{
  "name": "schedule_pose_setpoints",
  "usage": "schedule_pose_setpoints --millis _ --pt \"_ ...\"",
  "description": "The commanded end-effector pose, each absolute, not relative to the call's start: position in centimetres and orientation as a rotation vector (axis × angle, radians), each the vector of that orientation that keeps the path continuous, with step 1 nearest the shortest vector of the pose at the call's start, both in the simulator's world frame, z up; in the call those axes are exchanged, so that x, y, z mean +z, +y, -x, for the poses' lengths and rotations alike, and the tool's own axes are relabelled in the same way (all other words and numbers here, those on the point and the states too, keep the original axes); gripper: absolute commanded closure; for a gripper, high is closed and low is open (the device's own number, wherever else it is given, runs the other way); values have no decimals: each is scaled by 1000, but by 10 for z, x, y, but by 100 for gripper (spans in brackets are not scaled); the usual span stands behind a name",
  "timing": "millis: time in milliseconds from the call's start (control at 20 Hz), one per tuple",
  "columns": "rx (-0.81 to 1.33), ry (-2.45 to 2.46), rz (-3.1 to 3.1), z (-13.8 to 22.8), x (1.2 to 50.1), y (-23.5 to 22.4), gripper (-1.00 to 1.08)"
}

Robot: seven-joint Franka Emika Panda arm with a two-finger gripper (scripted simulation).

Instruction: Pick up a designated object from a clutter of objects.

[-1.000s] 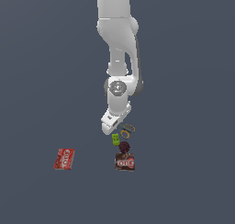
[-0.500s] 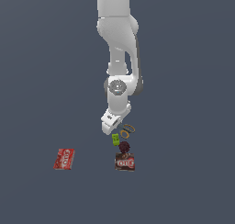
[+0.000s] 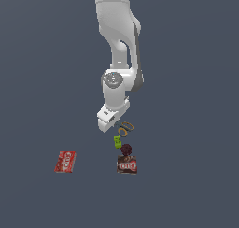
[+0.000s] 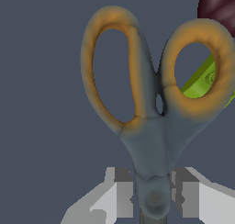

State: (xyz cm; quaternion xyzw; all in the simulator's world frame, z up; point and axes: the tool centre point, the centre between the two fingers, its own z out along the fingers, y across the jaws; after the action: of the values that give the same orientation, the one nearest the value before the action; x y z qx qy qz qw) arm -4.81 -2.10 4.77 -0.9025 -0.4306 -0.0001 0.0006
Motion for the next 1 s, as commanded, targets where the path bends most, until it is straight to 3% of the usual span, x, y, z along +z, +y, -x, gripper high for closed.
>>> schedule_pose_setpoints --millis 0,950 --pt "-2 -1352 2835 51 63 -30 108" --pt "-5 -1347 2834 89 235 -134 108"
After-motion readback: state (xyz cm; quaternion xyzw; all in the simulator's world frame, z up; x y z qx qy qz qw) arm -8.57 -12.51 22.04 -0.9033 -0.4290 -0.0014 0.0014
